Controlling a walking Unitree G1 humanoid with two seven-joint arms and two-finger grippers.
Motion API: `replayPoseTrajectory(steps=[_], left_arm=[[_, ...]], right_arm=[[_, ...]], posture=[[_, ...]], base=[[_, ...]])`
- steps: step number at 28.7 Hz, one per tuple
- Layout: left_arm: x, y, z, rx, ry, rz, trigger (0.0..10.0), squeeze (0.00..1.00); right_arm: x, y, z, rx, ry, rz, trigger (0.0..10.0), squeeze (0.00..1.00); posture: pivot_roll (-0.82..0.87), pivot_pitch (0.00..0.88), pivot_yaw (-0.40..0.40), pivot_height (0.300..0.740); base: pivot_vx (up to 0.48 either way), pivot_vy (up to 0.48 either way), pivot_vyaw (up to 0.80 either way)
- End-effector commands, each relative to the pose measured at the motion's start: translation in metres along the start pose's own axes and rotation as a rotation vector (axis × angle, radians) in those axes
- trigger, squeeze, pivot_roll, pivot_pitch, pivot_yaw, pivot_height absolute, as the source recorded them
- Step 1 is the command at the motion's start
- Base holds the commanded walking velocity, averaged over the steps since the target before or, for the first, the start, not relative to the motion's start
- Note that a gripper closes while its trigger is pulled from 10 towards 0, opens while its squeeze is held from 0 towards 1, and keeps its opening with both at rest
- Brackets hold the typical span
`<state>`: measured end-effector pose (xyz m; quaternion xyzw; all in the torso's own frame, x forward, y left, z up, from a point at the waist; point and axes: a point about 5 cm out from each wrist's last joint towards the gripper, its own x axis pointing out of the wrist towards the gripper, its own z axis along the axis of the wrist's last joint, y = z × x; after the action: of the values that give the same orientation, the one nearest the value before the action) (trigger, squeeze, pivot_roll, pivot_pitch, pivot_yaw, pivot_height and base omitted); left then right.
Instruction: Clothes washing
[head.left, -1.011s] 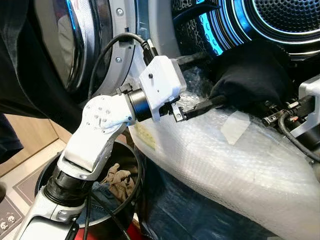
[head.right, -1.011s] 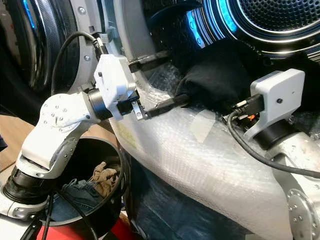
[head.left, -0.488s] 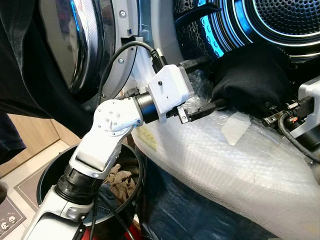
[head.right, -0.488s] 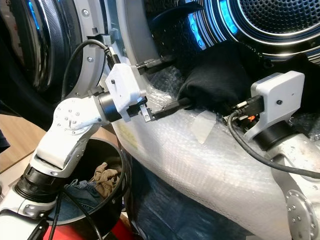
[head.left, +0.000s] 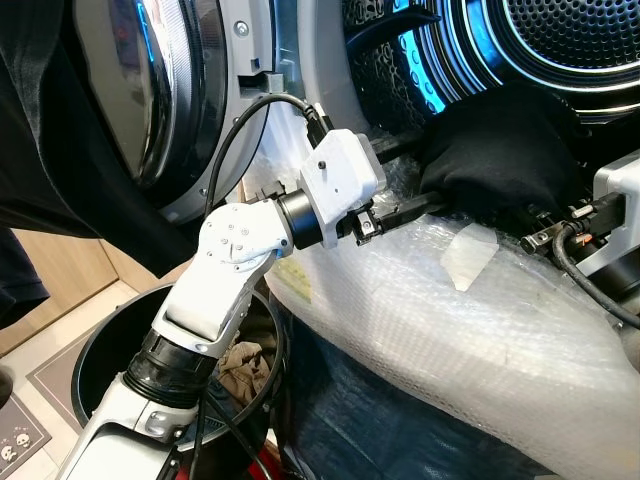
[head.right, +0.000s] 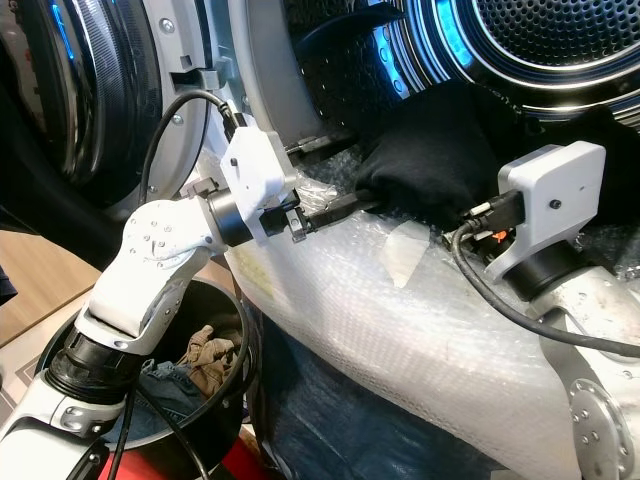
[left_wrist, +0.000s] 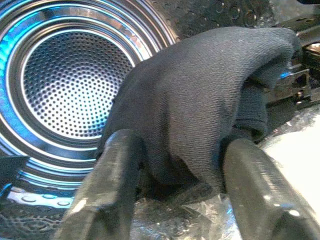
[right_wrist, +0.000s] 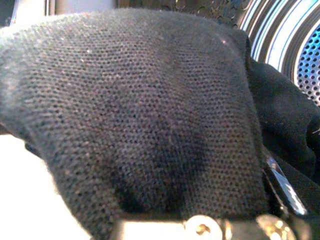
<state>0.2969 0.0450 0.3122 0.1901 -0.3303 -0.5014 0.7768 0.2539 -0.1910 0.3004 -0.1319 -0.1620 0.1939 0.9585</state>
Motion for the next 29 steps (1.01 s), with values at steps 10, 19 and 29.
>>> replayPoseTrajectory(steps=[10, 19, 29], left_arm=[[0.0097, -0.0038, 0.0085, -0.038, -0.049, -0.047, 0.0, 0.00], [0.0107, -0.0019, 0.0101, -0.032, -0.056, -0.032, 0.0, 0.00], [0.0074, 0.0020, 0.0107, -0.016, -0.040, -0.015, 0.0, 0.00]], right_arm=[[0.0011, 0.0070, -0.0105, 0.038, 0.053, 0.022, 10.0, 0.00], [0.0006, 0.0115, -0.0091, 0.023, 0.041, 0.047, 10.0, 0.00], [0.0005, 0.0117, -0.0087, -0.002, 0.035, 0.049, 10.0, 0.00]], posture=[[-0.06, 0.083, 0.006, 0.740], [-0.06, 0.086, 0.008, 0.740], [-0.07, 0.086, 0.008, 0.740]], base=[[0.000, 0.000, 0.00], [0.000, 0.000, 0.00], [0.000, 0.000, 0.00]])
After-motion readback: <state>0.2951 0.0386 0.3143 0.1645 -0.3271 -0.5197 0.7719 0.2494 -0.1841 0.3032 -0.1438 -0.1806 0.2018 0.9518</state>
